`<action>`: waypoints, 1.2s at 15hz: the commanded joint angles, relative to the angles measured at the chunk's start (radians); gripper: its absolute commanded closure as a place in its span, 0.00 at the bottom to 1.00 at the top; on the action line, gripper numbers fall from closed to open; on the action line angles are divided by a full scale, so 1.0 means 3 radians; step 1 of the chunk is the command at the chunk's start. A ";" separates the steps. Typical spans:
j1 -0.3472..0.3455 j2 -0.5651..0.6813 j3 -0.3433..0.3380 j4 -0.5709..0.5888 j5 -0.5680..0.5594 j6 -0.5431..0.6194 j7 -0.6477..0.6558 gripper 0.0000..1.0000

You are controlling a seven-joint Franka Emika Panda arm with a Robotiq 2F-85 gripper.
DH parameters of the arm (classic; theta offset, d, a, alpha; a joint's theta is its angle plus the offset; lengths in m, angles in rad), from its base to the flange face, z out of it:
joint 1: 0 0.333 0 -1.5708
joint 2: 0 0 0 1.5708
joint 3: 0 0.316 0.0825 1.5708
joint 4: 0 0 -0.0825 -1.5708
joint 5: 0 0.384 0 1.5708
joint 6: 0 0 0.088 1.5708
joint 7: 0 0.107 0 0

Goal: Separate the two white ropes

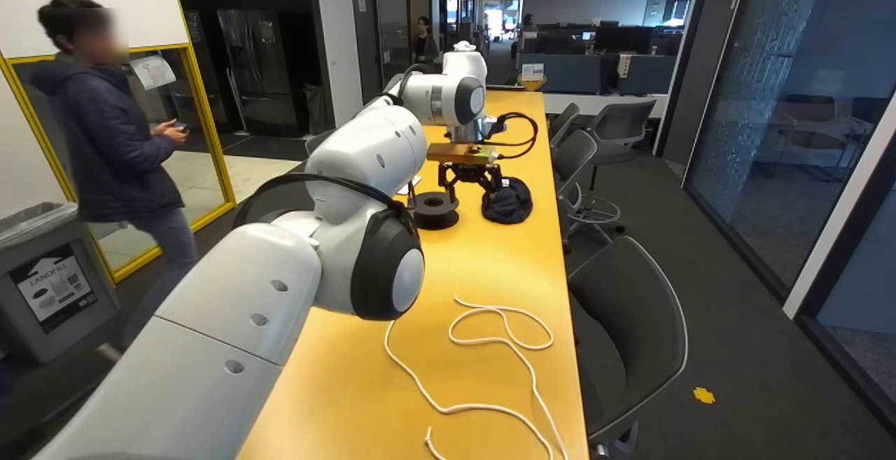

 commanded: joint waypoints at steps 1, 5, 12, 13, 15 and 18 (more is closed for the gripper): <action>0.0152 -0.0135 0.0002 -0.0068 0.0016 -0.0086 0.0214 0.00; 0.0330 -0.0180 0.0000 -0.0088 0.0007 -0.0267 0.0391 0.00; 0.0598 -0.0209 0.0012 -0.0075 0.0000 -0.0511 0.0596 0.00; 0.0545 -0.0135 0.0006 -0.0067 -0.0005 -0.0403 0.0506 0.00; 0.0573 -0.0131 0.0007 -0.0080 -0.0007 -0.0409 0.0513 0.00; 0.0553 -0.0123 0.0006 -0.0102 -0.0007 -0.0408 0.0512 0.00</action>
